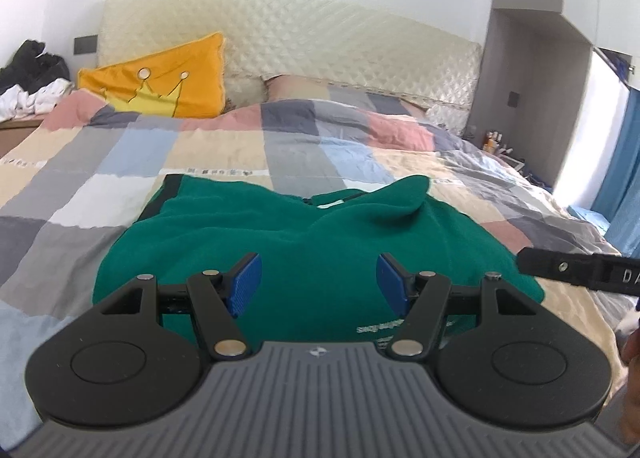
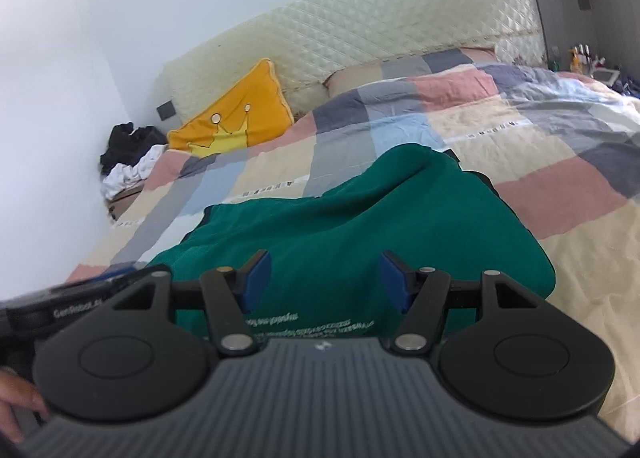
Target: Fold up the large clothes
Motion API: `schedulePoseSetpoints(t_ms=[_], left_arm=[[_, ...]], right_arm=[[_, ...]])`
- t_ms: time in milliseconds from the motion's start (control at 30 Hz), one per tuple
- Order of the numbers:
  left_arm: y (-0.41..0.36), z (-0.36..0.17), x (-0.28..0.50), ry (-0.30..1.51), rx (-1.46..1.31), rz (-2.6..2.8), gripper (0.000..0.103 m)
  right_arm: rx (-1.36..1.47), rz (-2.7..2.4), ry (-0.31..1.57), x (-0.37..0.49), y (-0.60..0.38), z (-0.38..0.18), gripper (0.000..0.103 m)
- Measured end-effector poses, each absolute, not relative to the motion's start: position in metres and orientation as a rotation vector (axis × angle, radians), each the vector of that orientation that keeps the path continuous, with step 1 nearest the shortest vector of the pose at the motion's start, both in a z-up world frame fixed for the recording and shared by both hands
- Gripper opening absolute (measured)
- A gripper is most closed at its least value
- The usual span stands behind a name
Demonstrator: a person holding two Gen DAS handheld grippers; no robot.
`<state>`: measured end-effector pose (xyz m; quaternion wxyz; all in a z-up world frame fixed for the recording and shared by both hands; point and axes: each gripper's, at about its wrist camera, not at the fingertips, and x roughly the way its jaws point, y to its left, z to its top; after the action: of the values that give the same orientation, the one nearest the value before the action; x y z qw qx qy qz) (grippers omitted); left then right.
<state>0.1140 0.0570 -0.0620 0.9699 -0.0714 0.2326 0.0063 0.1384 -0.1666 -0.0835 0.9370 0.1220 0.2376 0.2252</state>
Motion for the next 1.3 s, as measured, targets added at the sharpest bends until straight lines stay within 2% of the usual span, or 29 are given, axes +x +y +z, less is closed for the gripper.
schedulePoseSetpoints(t_ms=[300, 400, 467, 633, 833, 1300], left_arm=[[0.053, -0.084, 0.133, 0.576, -0.151, 0.016, 0.073], [0.056, -0.091, 0.14, 0.598, -0.164, 0.024, 0.085], [0.059, -0.094, 0.145, 0.61, -0.172, 0.027, 0.088], [0.063, -0.101, 0.155, 0.641, -0.185, 0.056, 0.098], [0.07, -0.107, 0.163, 0.682, -0.201, 0.11, 0.1], [0.093, -0.112, 0.16, 0.676, -0.299, 0.196, 0.1]], right_arm=[[0.212, 0.408, 0.575, 0.151, -0.157, -0.102, 0.062], [0.253, 0.411, 0.603, 0.157, -0.159, -0.11, 0.063], [0.28, 0.392, 0.613, 0.161, -0.161, -0.113, 0.079], [0.359, 0.306, 0.639, 0.17, -0.174, -0.12, 0.088], [0.513, 0.289, 0.742, 0.184, -0.191, -0.133, 0.088], [0.663, 0.287, 0.666, 0.187, -0.204, -0.148, 0.088]])
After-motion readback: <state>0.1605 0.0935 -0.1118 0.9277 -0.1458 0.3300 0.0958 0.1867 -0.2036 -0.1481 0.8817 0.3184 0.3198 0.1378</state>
